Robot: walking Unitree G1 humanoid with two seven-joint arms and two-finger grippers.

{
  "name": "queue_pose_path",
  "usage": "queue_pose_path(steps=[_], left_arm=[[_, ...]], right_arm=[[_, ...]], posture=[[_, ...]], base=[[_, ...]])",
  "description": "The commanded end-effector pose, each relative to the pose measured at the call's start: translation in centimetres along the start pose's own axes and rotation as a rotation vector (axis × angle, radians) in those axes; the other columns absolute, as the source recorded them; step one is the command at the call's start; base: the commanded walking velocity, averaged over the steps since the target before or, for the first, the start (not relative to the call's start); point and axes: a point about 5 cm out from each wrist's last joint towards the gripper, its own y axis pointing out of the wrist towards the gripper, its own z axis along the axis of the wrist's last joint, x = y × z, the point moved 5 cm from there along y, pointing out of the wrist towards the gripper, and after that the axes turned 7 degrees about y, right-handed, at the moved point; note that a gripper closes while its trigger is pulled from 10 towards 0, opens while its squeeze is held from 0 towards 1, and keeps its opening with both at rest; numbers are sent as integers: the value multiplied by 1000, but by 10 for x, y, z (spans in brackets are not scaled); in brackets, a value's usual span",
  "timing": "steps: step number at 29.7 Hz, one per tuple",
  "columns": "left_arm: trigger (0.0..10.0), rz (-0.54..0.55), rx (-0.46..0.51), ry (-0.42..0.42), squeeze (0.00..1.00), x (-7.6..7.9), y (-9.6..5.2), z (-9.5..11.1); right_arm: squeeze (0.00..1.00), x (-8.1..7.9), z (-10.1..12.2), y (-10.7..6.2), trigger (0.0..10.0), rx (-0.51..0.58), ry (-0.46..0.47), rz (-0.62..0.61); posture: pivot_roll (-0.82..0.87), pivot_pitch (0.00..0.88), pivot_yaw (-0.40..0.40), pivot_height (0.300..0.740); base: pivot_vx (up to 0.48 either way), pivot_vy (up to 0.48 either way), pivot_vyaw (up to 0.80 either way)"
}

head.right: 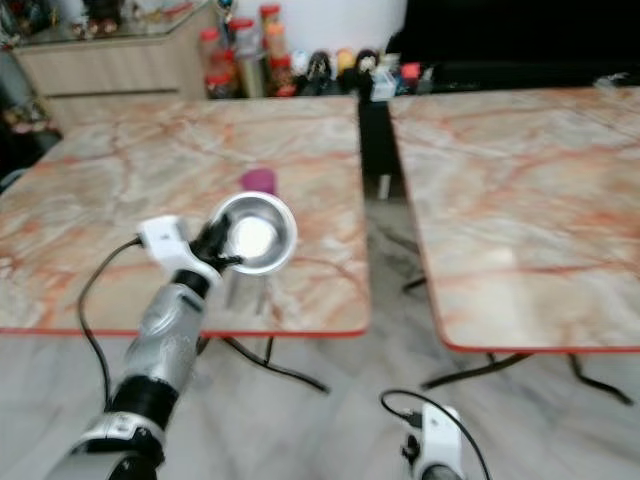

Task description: Setting the table

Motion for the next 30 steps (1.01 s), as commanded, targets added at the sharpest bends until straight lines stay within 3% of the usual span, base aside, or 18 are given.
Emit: queue_pose_path(steps=[1, 7, 16, 23, 30], left_arm=[[10000, 37, -4, 6, 0, -13, -4, 0], [10000, 23, -10, 4, 0, -9, -4, -3], [10000, 16, -8, 3, 0, -8, -3, -2], [10000, 18, -9, 4, 0, -9, -3, -2], [10000, 20, -4, 2, 0, -9, -3, -1]], right_arm=[[0, -11, 0, 1, 10000, 3, -20, 28], [0, -9, -1, 0, 10000, -2, 28, 19], [0, -14, -4, 0, 10000, -13, -31, 44], [0, -17, -7, 0, 10000, -21, -23, 54], [0, -13, -5, 0, 10000, -20, 19, 34]], posture=[[21, 0, 26, 740], [17, 0, 28, 740], [14, 0, 29, 740], [14, 0, 29, 740], [13, 0, 29, 740]], base=[[0, -300, 400], [0, -295, 254], [0, -295, 51], [247, -289, 768], [253, -286, 0]])
